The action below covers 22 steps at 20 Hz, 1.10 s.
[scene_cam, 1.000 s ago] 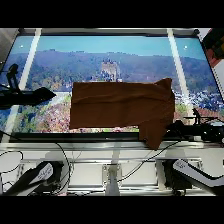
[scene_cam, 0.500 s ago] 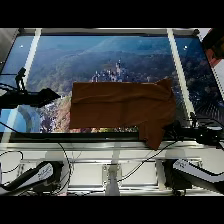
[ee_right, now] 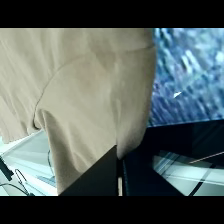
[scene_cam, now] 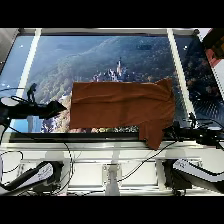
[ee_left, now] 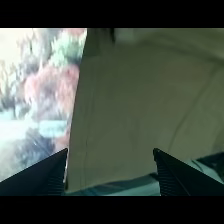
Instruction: Fold the clothes and pants, and hang the long-sleeved shirts on hangers.
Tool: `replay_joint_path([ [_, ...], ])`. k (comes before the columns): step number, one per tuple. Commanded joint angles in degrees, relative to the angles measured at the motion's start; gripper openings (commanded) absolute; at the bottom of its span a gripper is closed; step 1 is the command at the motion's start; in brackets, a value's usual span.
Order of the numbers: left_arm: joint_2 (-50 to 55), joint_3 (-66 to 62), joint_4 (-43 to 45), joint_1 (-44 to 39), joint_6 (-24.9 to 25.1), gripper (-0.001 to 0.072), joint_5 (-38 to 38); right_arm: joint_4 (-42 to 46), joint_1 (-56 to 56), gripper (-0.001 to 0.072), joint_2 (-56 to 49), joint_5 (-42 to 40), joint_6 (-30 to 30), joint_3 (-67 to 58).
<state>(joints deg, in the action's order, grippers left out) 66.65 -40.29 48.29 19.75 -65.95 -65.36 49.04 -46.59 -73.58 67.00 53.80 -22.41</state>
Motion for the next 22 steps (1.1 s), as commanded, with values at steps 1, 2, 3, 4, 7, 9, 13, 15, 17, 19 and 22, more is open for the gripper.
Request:
replay_joint_path([
  [1,0.0,4.4,-3.0,0.0,3.3,0.0583,0.7,4.6,0.0,0.0010,0.0,-0.8,0.1,0.0],
  [2,0.0,5.1,-3.3,-0.2,3.5,0.0583,1.2,4.5,0.0,0.0010,0.0,-0.8,0.1,0.0],
  [3,0.0,5.8,-3.4,-0.4,3.5,0.0583,1.5,4.2,0.0,0.0010,0.0,-0.8,0.0,0.0],
  [4,0.0,6.6,-3.3,-0.8,3.5,0.0583,1.5,3.6,0.0,0.0010,0.0,-0.8,-0.5,0.0],
  [7,0.0,9.6,-3.3,-3.2,3.5,0.0583,1.7,1.6,0.0,0.0010,0.0,-1.0,-2.2,0.0],
  [9,0.0,11.9,-2.4,-5.2,3.4,0.0583,3.5,1.6,0.0,0.0010,0.0,-1.0,-2.3,0.0],
  [13,0.0,13.0,-0.5,-6.7,3.4,0.0583,6.9,1.5,0.0,0.0010,0.2,-1.0,-2.2,0.0],
  [15,-0.2,12.9,-0.5,-6.0,3.4,0.0583,6.8,1.4,0.0,0.0010,0.2,-1.0,-2.2,0.0],
  [17,-0.8,12.3,-0.3,-5.2,3.4,0.0583,5.6,0.9,0.0,0.0010,0.2,-1.0,-2.3,0.0],
  [19,-2.3,11.7,-0.3,-4.5,3.4,0.0583,3.5,0.7,0.0,0.0010,0.2,-1.0,-2.3,0.0],
  [22,-4.8,11.6,0.2,-4.3,3.4,0.0583,2.6,0.7,0.0,0.0010,0.2,-1.0,-2.3,0.0],
])
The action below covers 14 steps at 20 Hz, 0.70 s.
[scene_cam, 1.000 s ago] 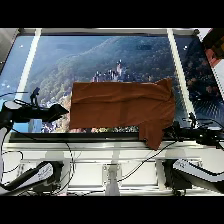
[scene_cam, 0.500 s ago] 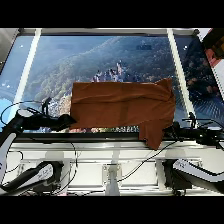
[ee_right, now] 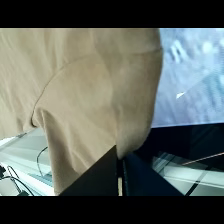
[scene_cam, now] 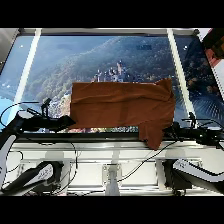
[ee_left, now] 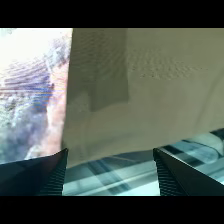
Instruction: Fold the clothes and pants, and hang the long-sleeved shirts on hangers.
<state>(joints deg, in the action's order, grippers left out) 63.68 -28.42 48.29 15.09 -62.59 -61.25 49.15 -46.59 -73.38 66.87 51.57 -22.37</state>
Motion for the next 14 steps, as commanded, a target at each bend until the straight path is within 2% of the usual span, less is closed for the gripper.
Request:
replay_joint_path([
  [1,-2.1,-0.2,0.8,0.4,-0.1,0.0583,-1.4,0.6,0.0,0.0010,0.0,-0.8,0.0,0.0],
  [7,-2.0,-0.1,12.6,0.4,-6.3,0.0583,0.0,0.6,0.0,0.0010,0.0,-0.9,0.0,0.0],
  [11,-1.7,0.7,8.2,0.2,-6.4,0.0583,5.4,0.6,0.0,0.0010,0.0,-0.9,0.0,0.0],
  [14,1.5,0.9,4.1,0.2,-6.0,0.0582,5.6,0.6,0.0,0.0010,0.0,-0.9,0.0,0.0],
])
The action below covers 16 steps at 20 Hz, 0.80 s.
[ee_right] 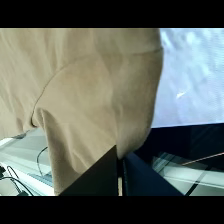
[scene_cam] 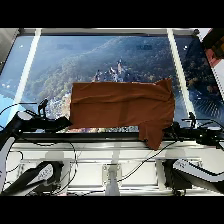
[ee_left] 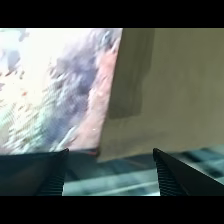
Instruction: Fold the clothes and pants, and hang the long-sleeved shirts on hangers.
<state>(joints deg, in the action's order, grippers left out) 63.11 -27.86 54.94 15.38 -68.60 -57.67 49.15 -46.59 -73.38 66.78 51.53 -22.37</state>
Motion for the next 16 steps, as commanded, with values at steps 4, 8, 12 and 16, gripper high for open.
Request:
replay_joint_path([
  [4,6.6,0.3,-4.4,-1.8,1.6,0.0582,2.0,0.6,0.0,0.0011,0.0,-0.8,0.0,0.0],
  [8,8.6,0.3,-4.5,-5.5,2.1,0.0540,2.8,0.5,0.0,0.0010,0.0,-0.8,0.0,0.0],
  [12,8.4,-1.3,-4.6,-5.6,3.3,0.0016,3.0,0.1,0.0,0.0010,0.2,1.9,-0.2,-3.5],
  [16,6.8,-7.9,-4.7,-5.6,3.6,0.0016,3.0,0.2,0.0,0.0009,3.7,9.4,0.5,-11.9],
])
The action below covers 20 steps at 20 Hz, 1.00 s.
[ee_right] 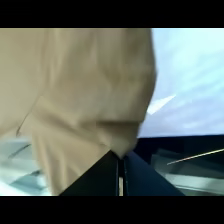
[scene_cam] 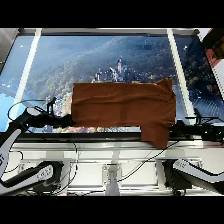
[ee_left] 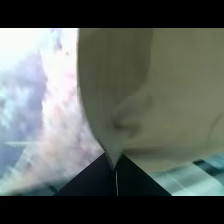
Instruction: Fold the clothes and pants, and hang the long-sleeved shirts on hangers.
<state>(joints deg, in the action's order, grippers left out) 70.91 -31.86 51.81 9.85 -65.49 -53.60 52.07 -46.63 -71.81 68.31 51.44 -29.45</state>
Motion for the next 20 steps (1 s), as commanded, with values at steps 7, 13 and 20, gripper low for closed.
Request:
replay_joint_path([
  [7,-5.1,-15.3,-9.3,-0.1,0.3,0.0016,-0.8,-4.9,6.7,0.0009,15.8,10.5,5.8,-11.8],
  [13,-5.3,-15.9,-14.5,-0.6,0.3,0.0016,11.9,-10.9,20.1,0.0009,19.5,-18.6,13.9,-13.8],
  [20,0.7,-15.9,-15.9,-11.0,0.3,0.0015,40.0,-10.9,37.2,0.0008,7.3,-50.5,21.0,-13.8],
])
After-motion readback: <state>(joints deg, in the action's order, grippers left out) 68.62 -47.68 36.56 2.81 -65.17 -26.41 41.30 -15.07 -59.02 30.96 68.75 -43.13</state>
